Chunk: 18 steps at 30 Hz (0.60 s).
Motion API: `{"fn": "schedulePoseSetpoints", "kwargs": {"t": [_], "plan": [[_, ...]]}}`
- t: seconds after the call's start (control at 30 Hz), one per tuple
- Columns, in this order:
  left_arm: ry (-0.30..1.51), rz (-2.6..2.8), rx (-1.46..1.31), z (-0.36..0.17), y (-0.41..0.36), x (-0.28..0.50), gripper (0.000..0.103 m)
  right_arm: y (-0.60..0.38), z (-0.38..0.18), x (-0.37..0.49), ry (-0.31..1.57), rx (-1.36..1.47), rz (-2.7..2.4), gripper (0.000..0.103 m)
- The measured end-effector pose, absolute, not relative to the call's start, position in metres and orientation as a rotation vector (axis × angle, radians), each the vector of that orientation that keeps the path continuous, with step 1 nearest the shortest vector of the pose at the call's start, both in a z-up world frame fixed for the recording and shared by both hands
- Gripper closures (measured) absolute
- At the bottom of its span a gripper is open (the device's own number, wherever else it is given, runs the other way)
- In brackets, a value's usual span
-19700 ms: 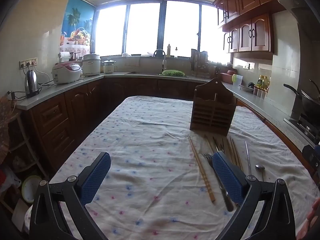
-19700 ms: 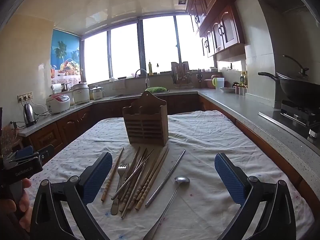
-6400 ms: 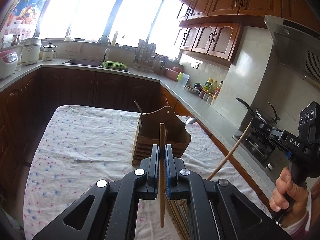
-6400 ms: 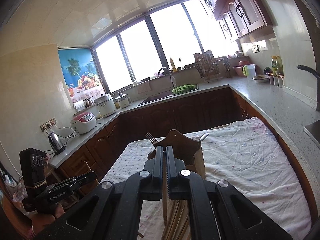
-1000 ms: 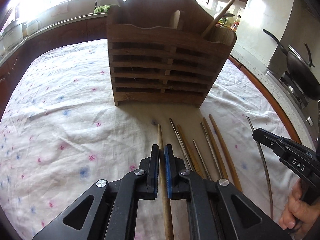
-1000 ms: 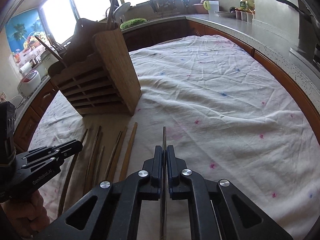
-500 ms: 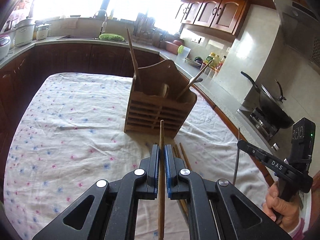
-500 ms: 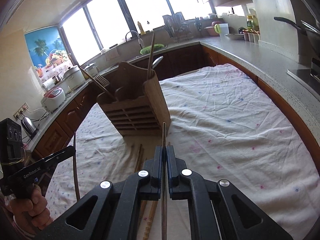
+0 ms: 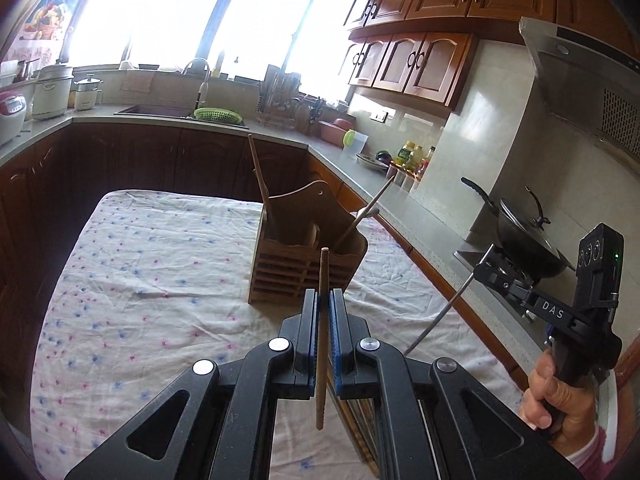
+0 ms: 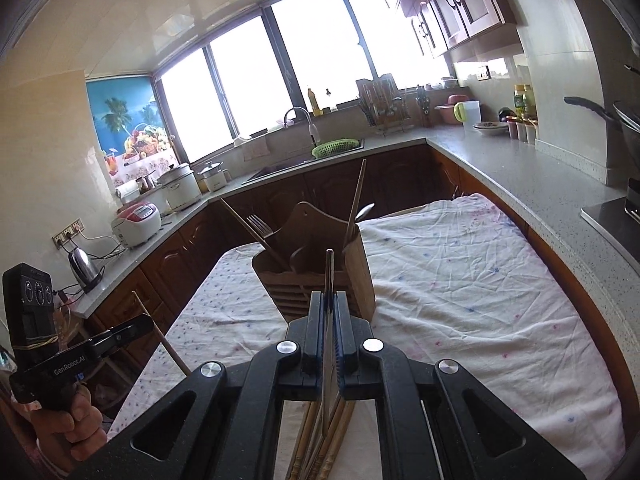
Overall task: Organize utensils
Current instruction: 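Lift both held chopsticks up toward the wooden caddy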
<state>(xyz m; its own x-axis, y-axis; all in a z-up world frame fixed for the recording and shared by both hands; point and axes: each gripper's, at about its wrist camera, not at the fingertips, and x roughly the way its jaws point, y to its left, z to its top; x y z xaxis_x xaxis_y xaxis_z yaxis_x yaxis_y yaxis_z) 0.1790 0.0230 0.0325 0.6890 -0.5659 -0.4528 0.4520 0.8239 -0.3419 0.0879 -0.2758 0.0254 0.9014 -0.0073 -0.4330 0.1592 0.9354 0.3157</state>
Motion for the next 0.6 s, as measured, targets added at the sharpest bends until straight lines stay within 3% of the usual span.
{"fn": "schedulePoseSetpoints", "kwargs": {"t": [0.6], "plan": [[0.480,-0.559,-0.209,0.065,0.024,0.207,0.100,-0.282,0.055,0.104,0.365,0.327,-0.087,0.099]]}}
